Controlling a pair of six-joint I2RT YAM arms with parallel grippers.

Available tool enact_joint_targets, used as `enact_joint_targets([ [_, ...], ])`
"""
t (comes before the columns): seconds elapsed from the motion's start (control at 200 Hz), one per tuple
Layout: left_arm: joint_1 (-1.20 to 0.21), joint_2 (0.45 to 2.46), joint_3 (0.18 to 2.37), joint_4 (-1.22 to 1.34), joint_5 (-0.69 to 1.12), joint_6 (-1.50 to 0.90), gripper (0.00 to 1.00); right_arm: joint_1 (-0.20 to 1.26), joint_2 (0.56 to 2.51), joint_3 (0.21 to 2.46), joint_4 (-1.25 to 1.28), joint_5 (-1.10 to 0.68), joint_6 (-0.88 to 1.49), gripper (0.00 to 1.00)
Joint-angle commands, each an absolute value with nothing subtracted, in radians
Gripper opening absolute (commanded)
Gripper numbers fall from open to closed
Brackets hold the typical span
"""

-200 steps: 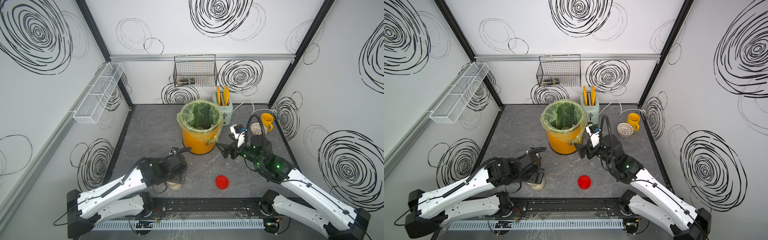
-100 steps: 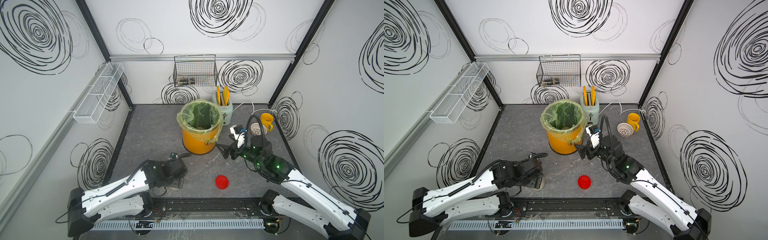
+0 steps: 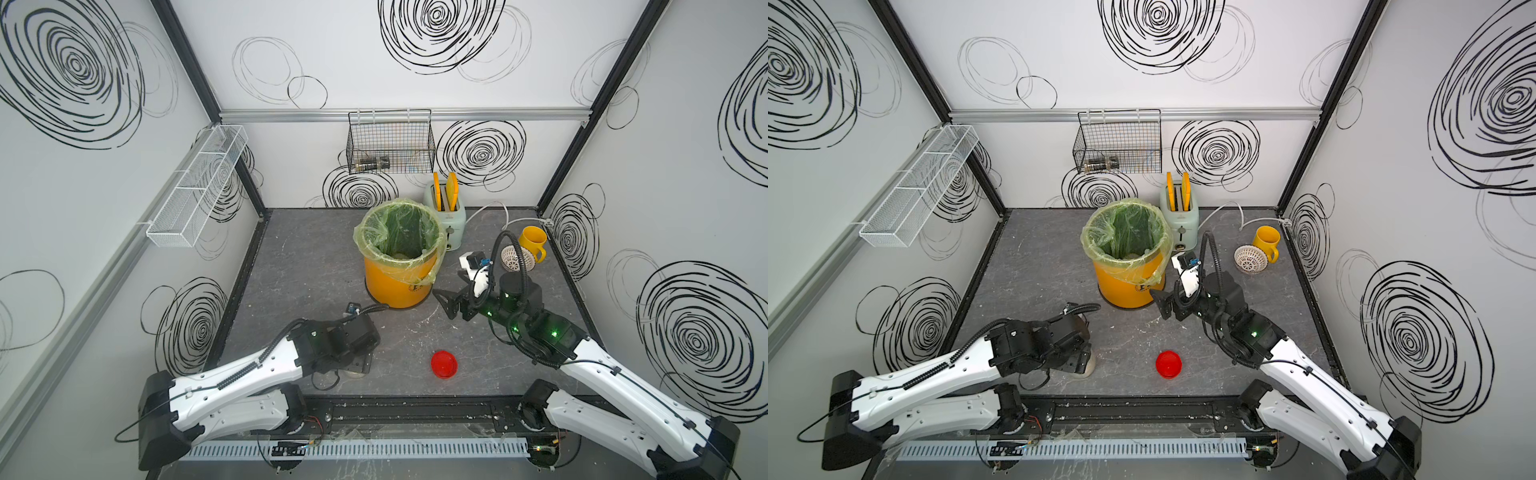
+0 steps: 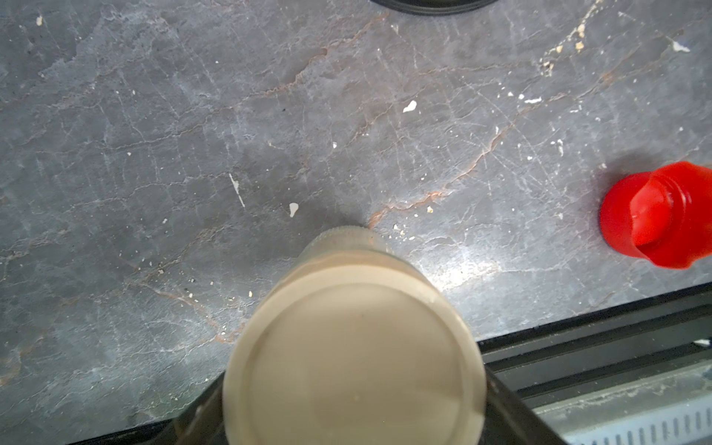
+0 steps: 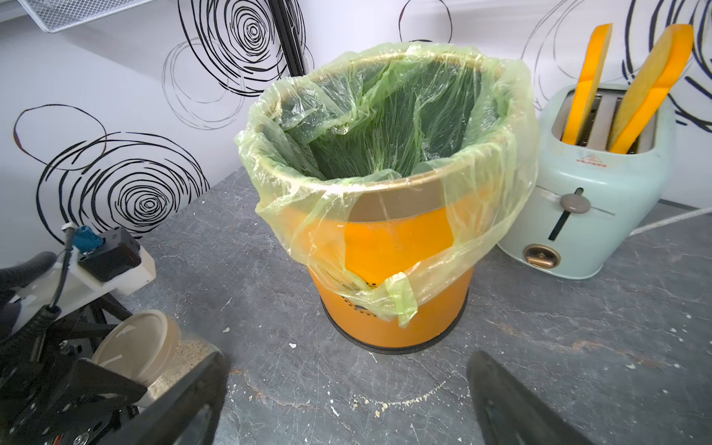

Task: Empty expired oatmeal from jars
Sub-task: Move the jar to the center of the board.

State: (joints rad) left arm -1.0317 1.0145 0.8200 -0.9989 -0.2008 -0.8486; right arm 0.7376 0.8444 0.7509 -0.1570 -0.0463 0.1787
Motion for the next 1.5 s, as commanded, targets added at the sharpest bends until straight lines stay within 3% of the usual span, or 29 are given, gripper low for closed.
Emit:
enact_joint_targets([
  [0.0,-1.042,1.051,0.851,-0.895,-0.178,-0.851,0.74,0.735,0.826,0.741,-0.169,-0.054,0.190,0.98],
  [0.32,-1.046,1.163,0.895,-0.780,-0.191,-0.785,0.73,0.750,0.730,0.651,-0.161,-0.091,0.185,0.98],
  [0.585,-1.037,1.173,0.887,-0.806,-0.172,-0.668,0.91,0.955,0.543,0.399,0.142,-0.042,0.032,0.98],
  [0.735,-1.037,1.147,0.852,-0.800,-0.150,-0.660,1.00,1.038,0.572,0.384,0.151,0.013,-0.023,0.98],
  [0.87,-1.039,1.138,0.841,-0.782,-0.138,-0.655,0.96,1.058,0.627,0.391,0.163,0.022,-0.027,0.98],
  [0.98,-1.037,1.143,0.841,-0.784,-0.153,-0.656,1.00,1.058,0.641,0.392,0.185,0.023,-0.032,0.98],
  [1.206,-1.037,1.149,0.836,-0.776,-0.163,-0.673,0.86,1.058,0.676,0.412,0.207,0.032,-0.073,0.98],
  [1.496,-1.054,1.143,0.833,-0.682,-0.140,-0.640,0.83,1.058,0.659,0.397,0.169,0.046,-0.032,0.98],
])
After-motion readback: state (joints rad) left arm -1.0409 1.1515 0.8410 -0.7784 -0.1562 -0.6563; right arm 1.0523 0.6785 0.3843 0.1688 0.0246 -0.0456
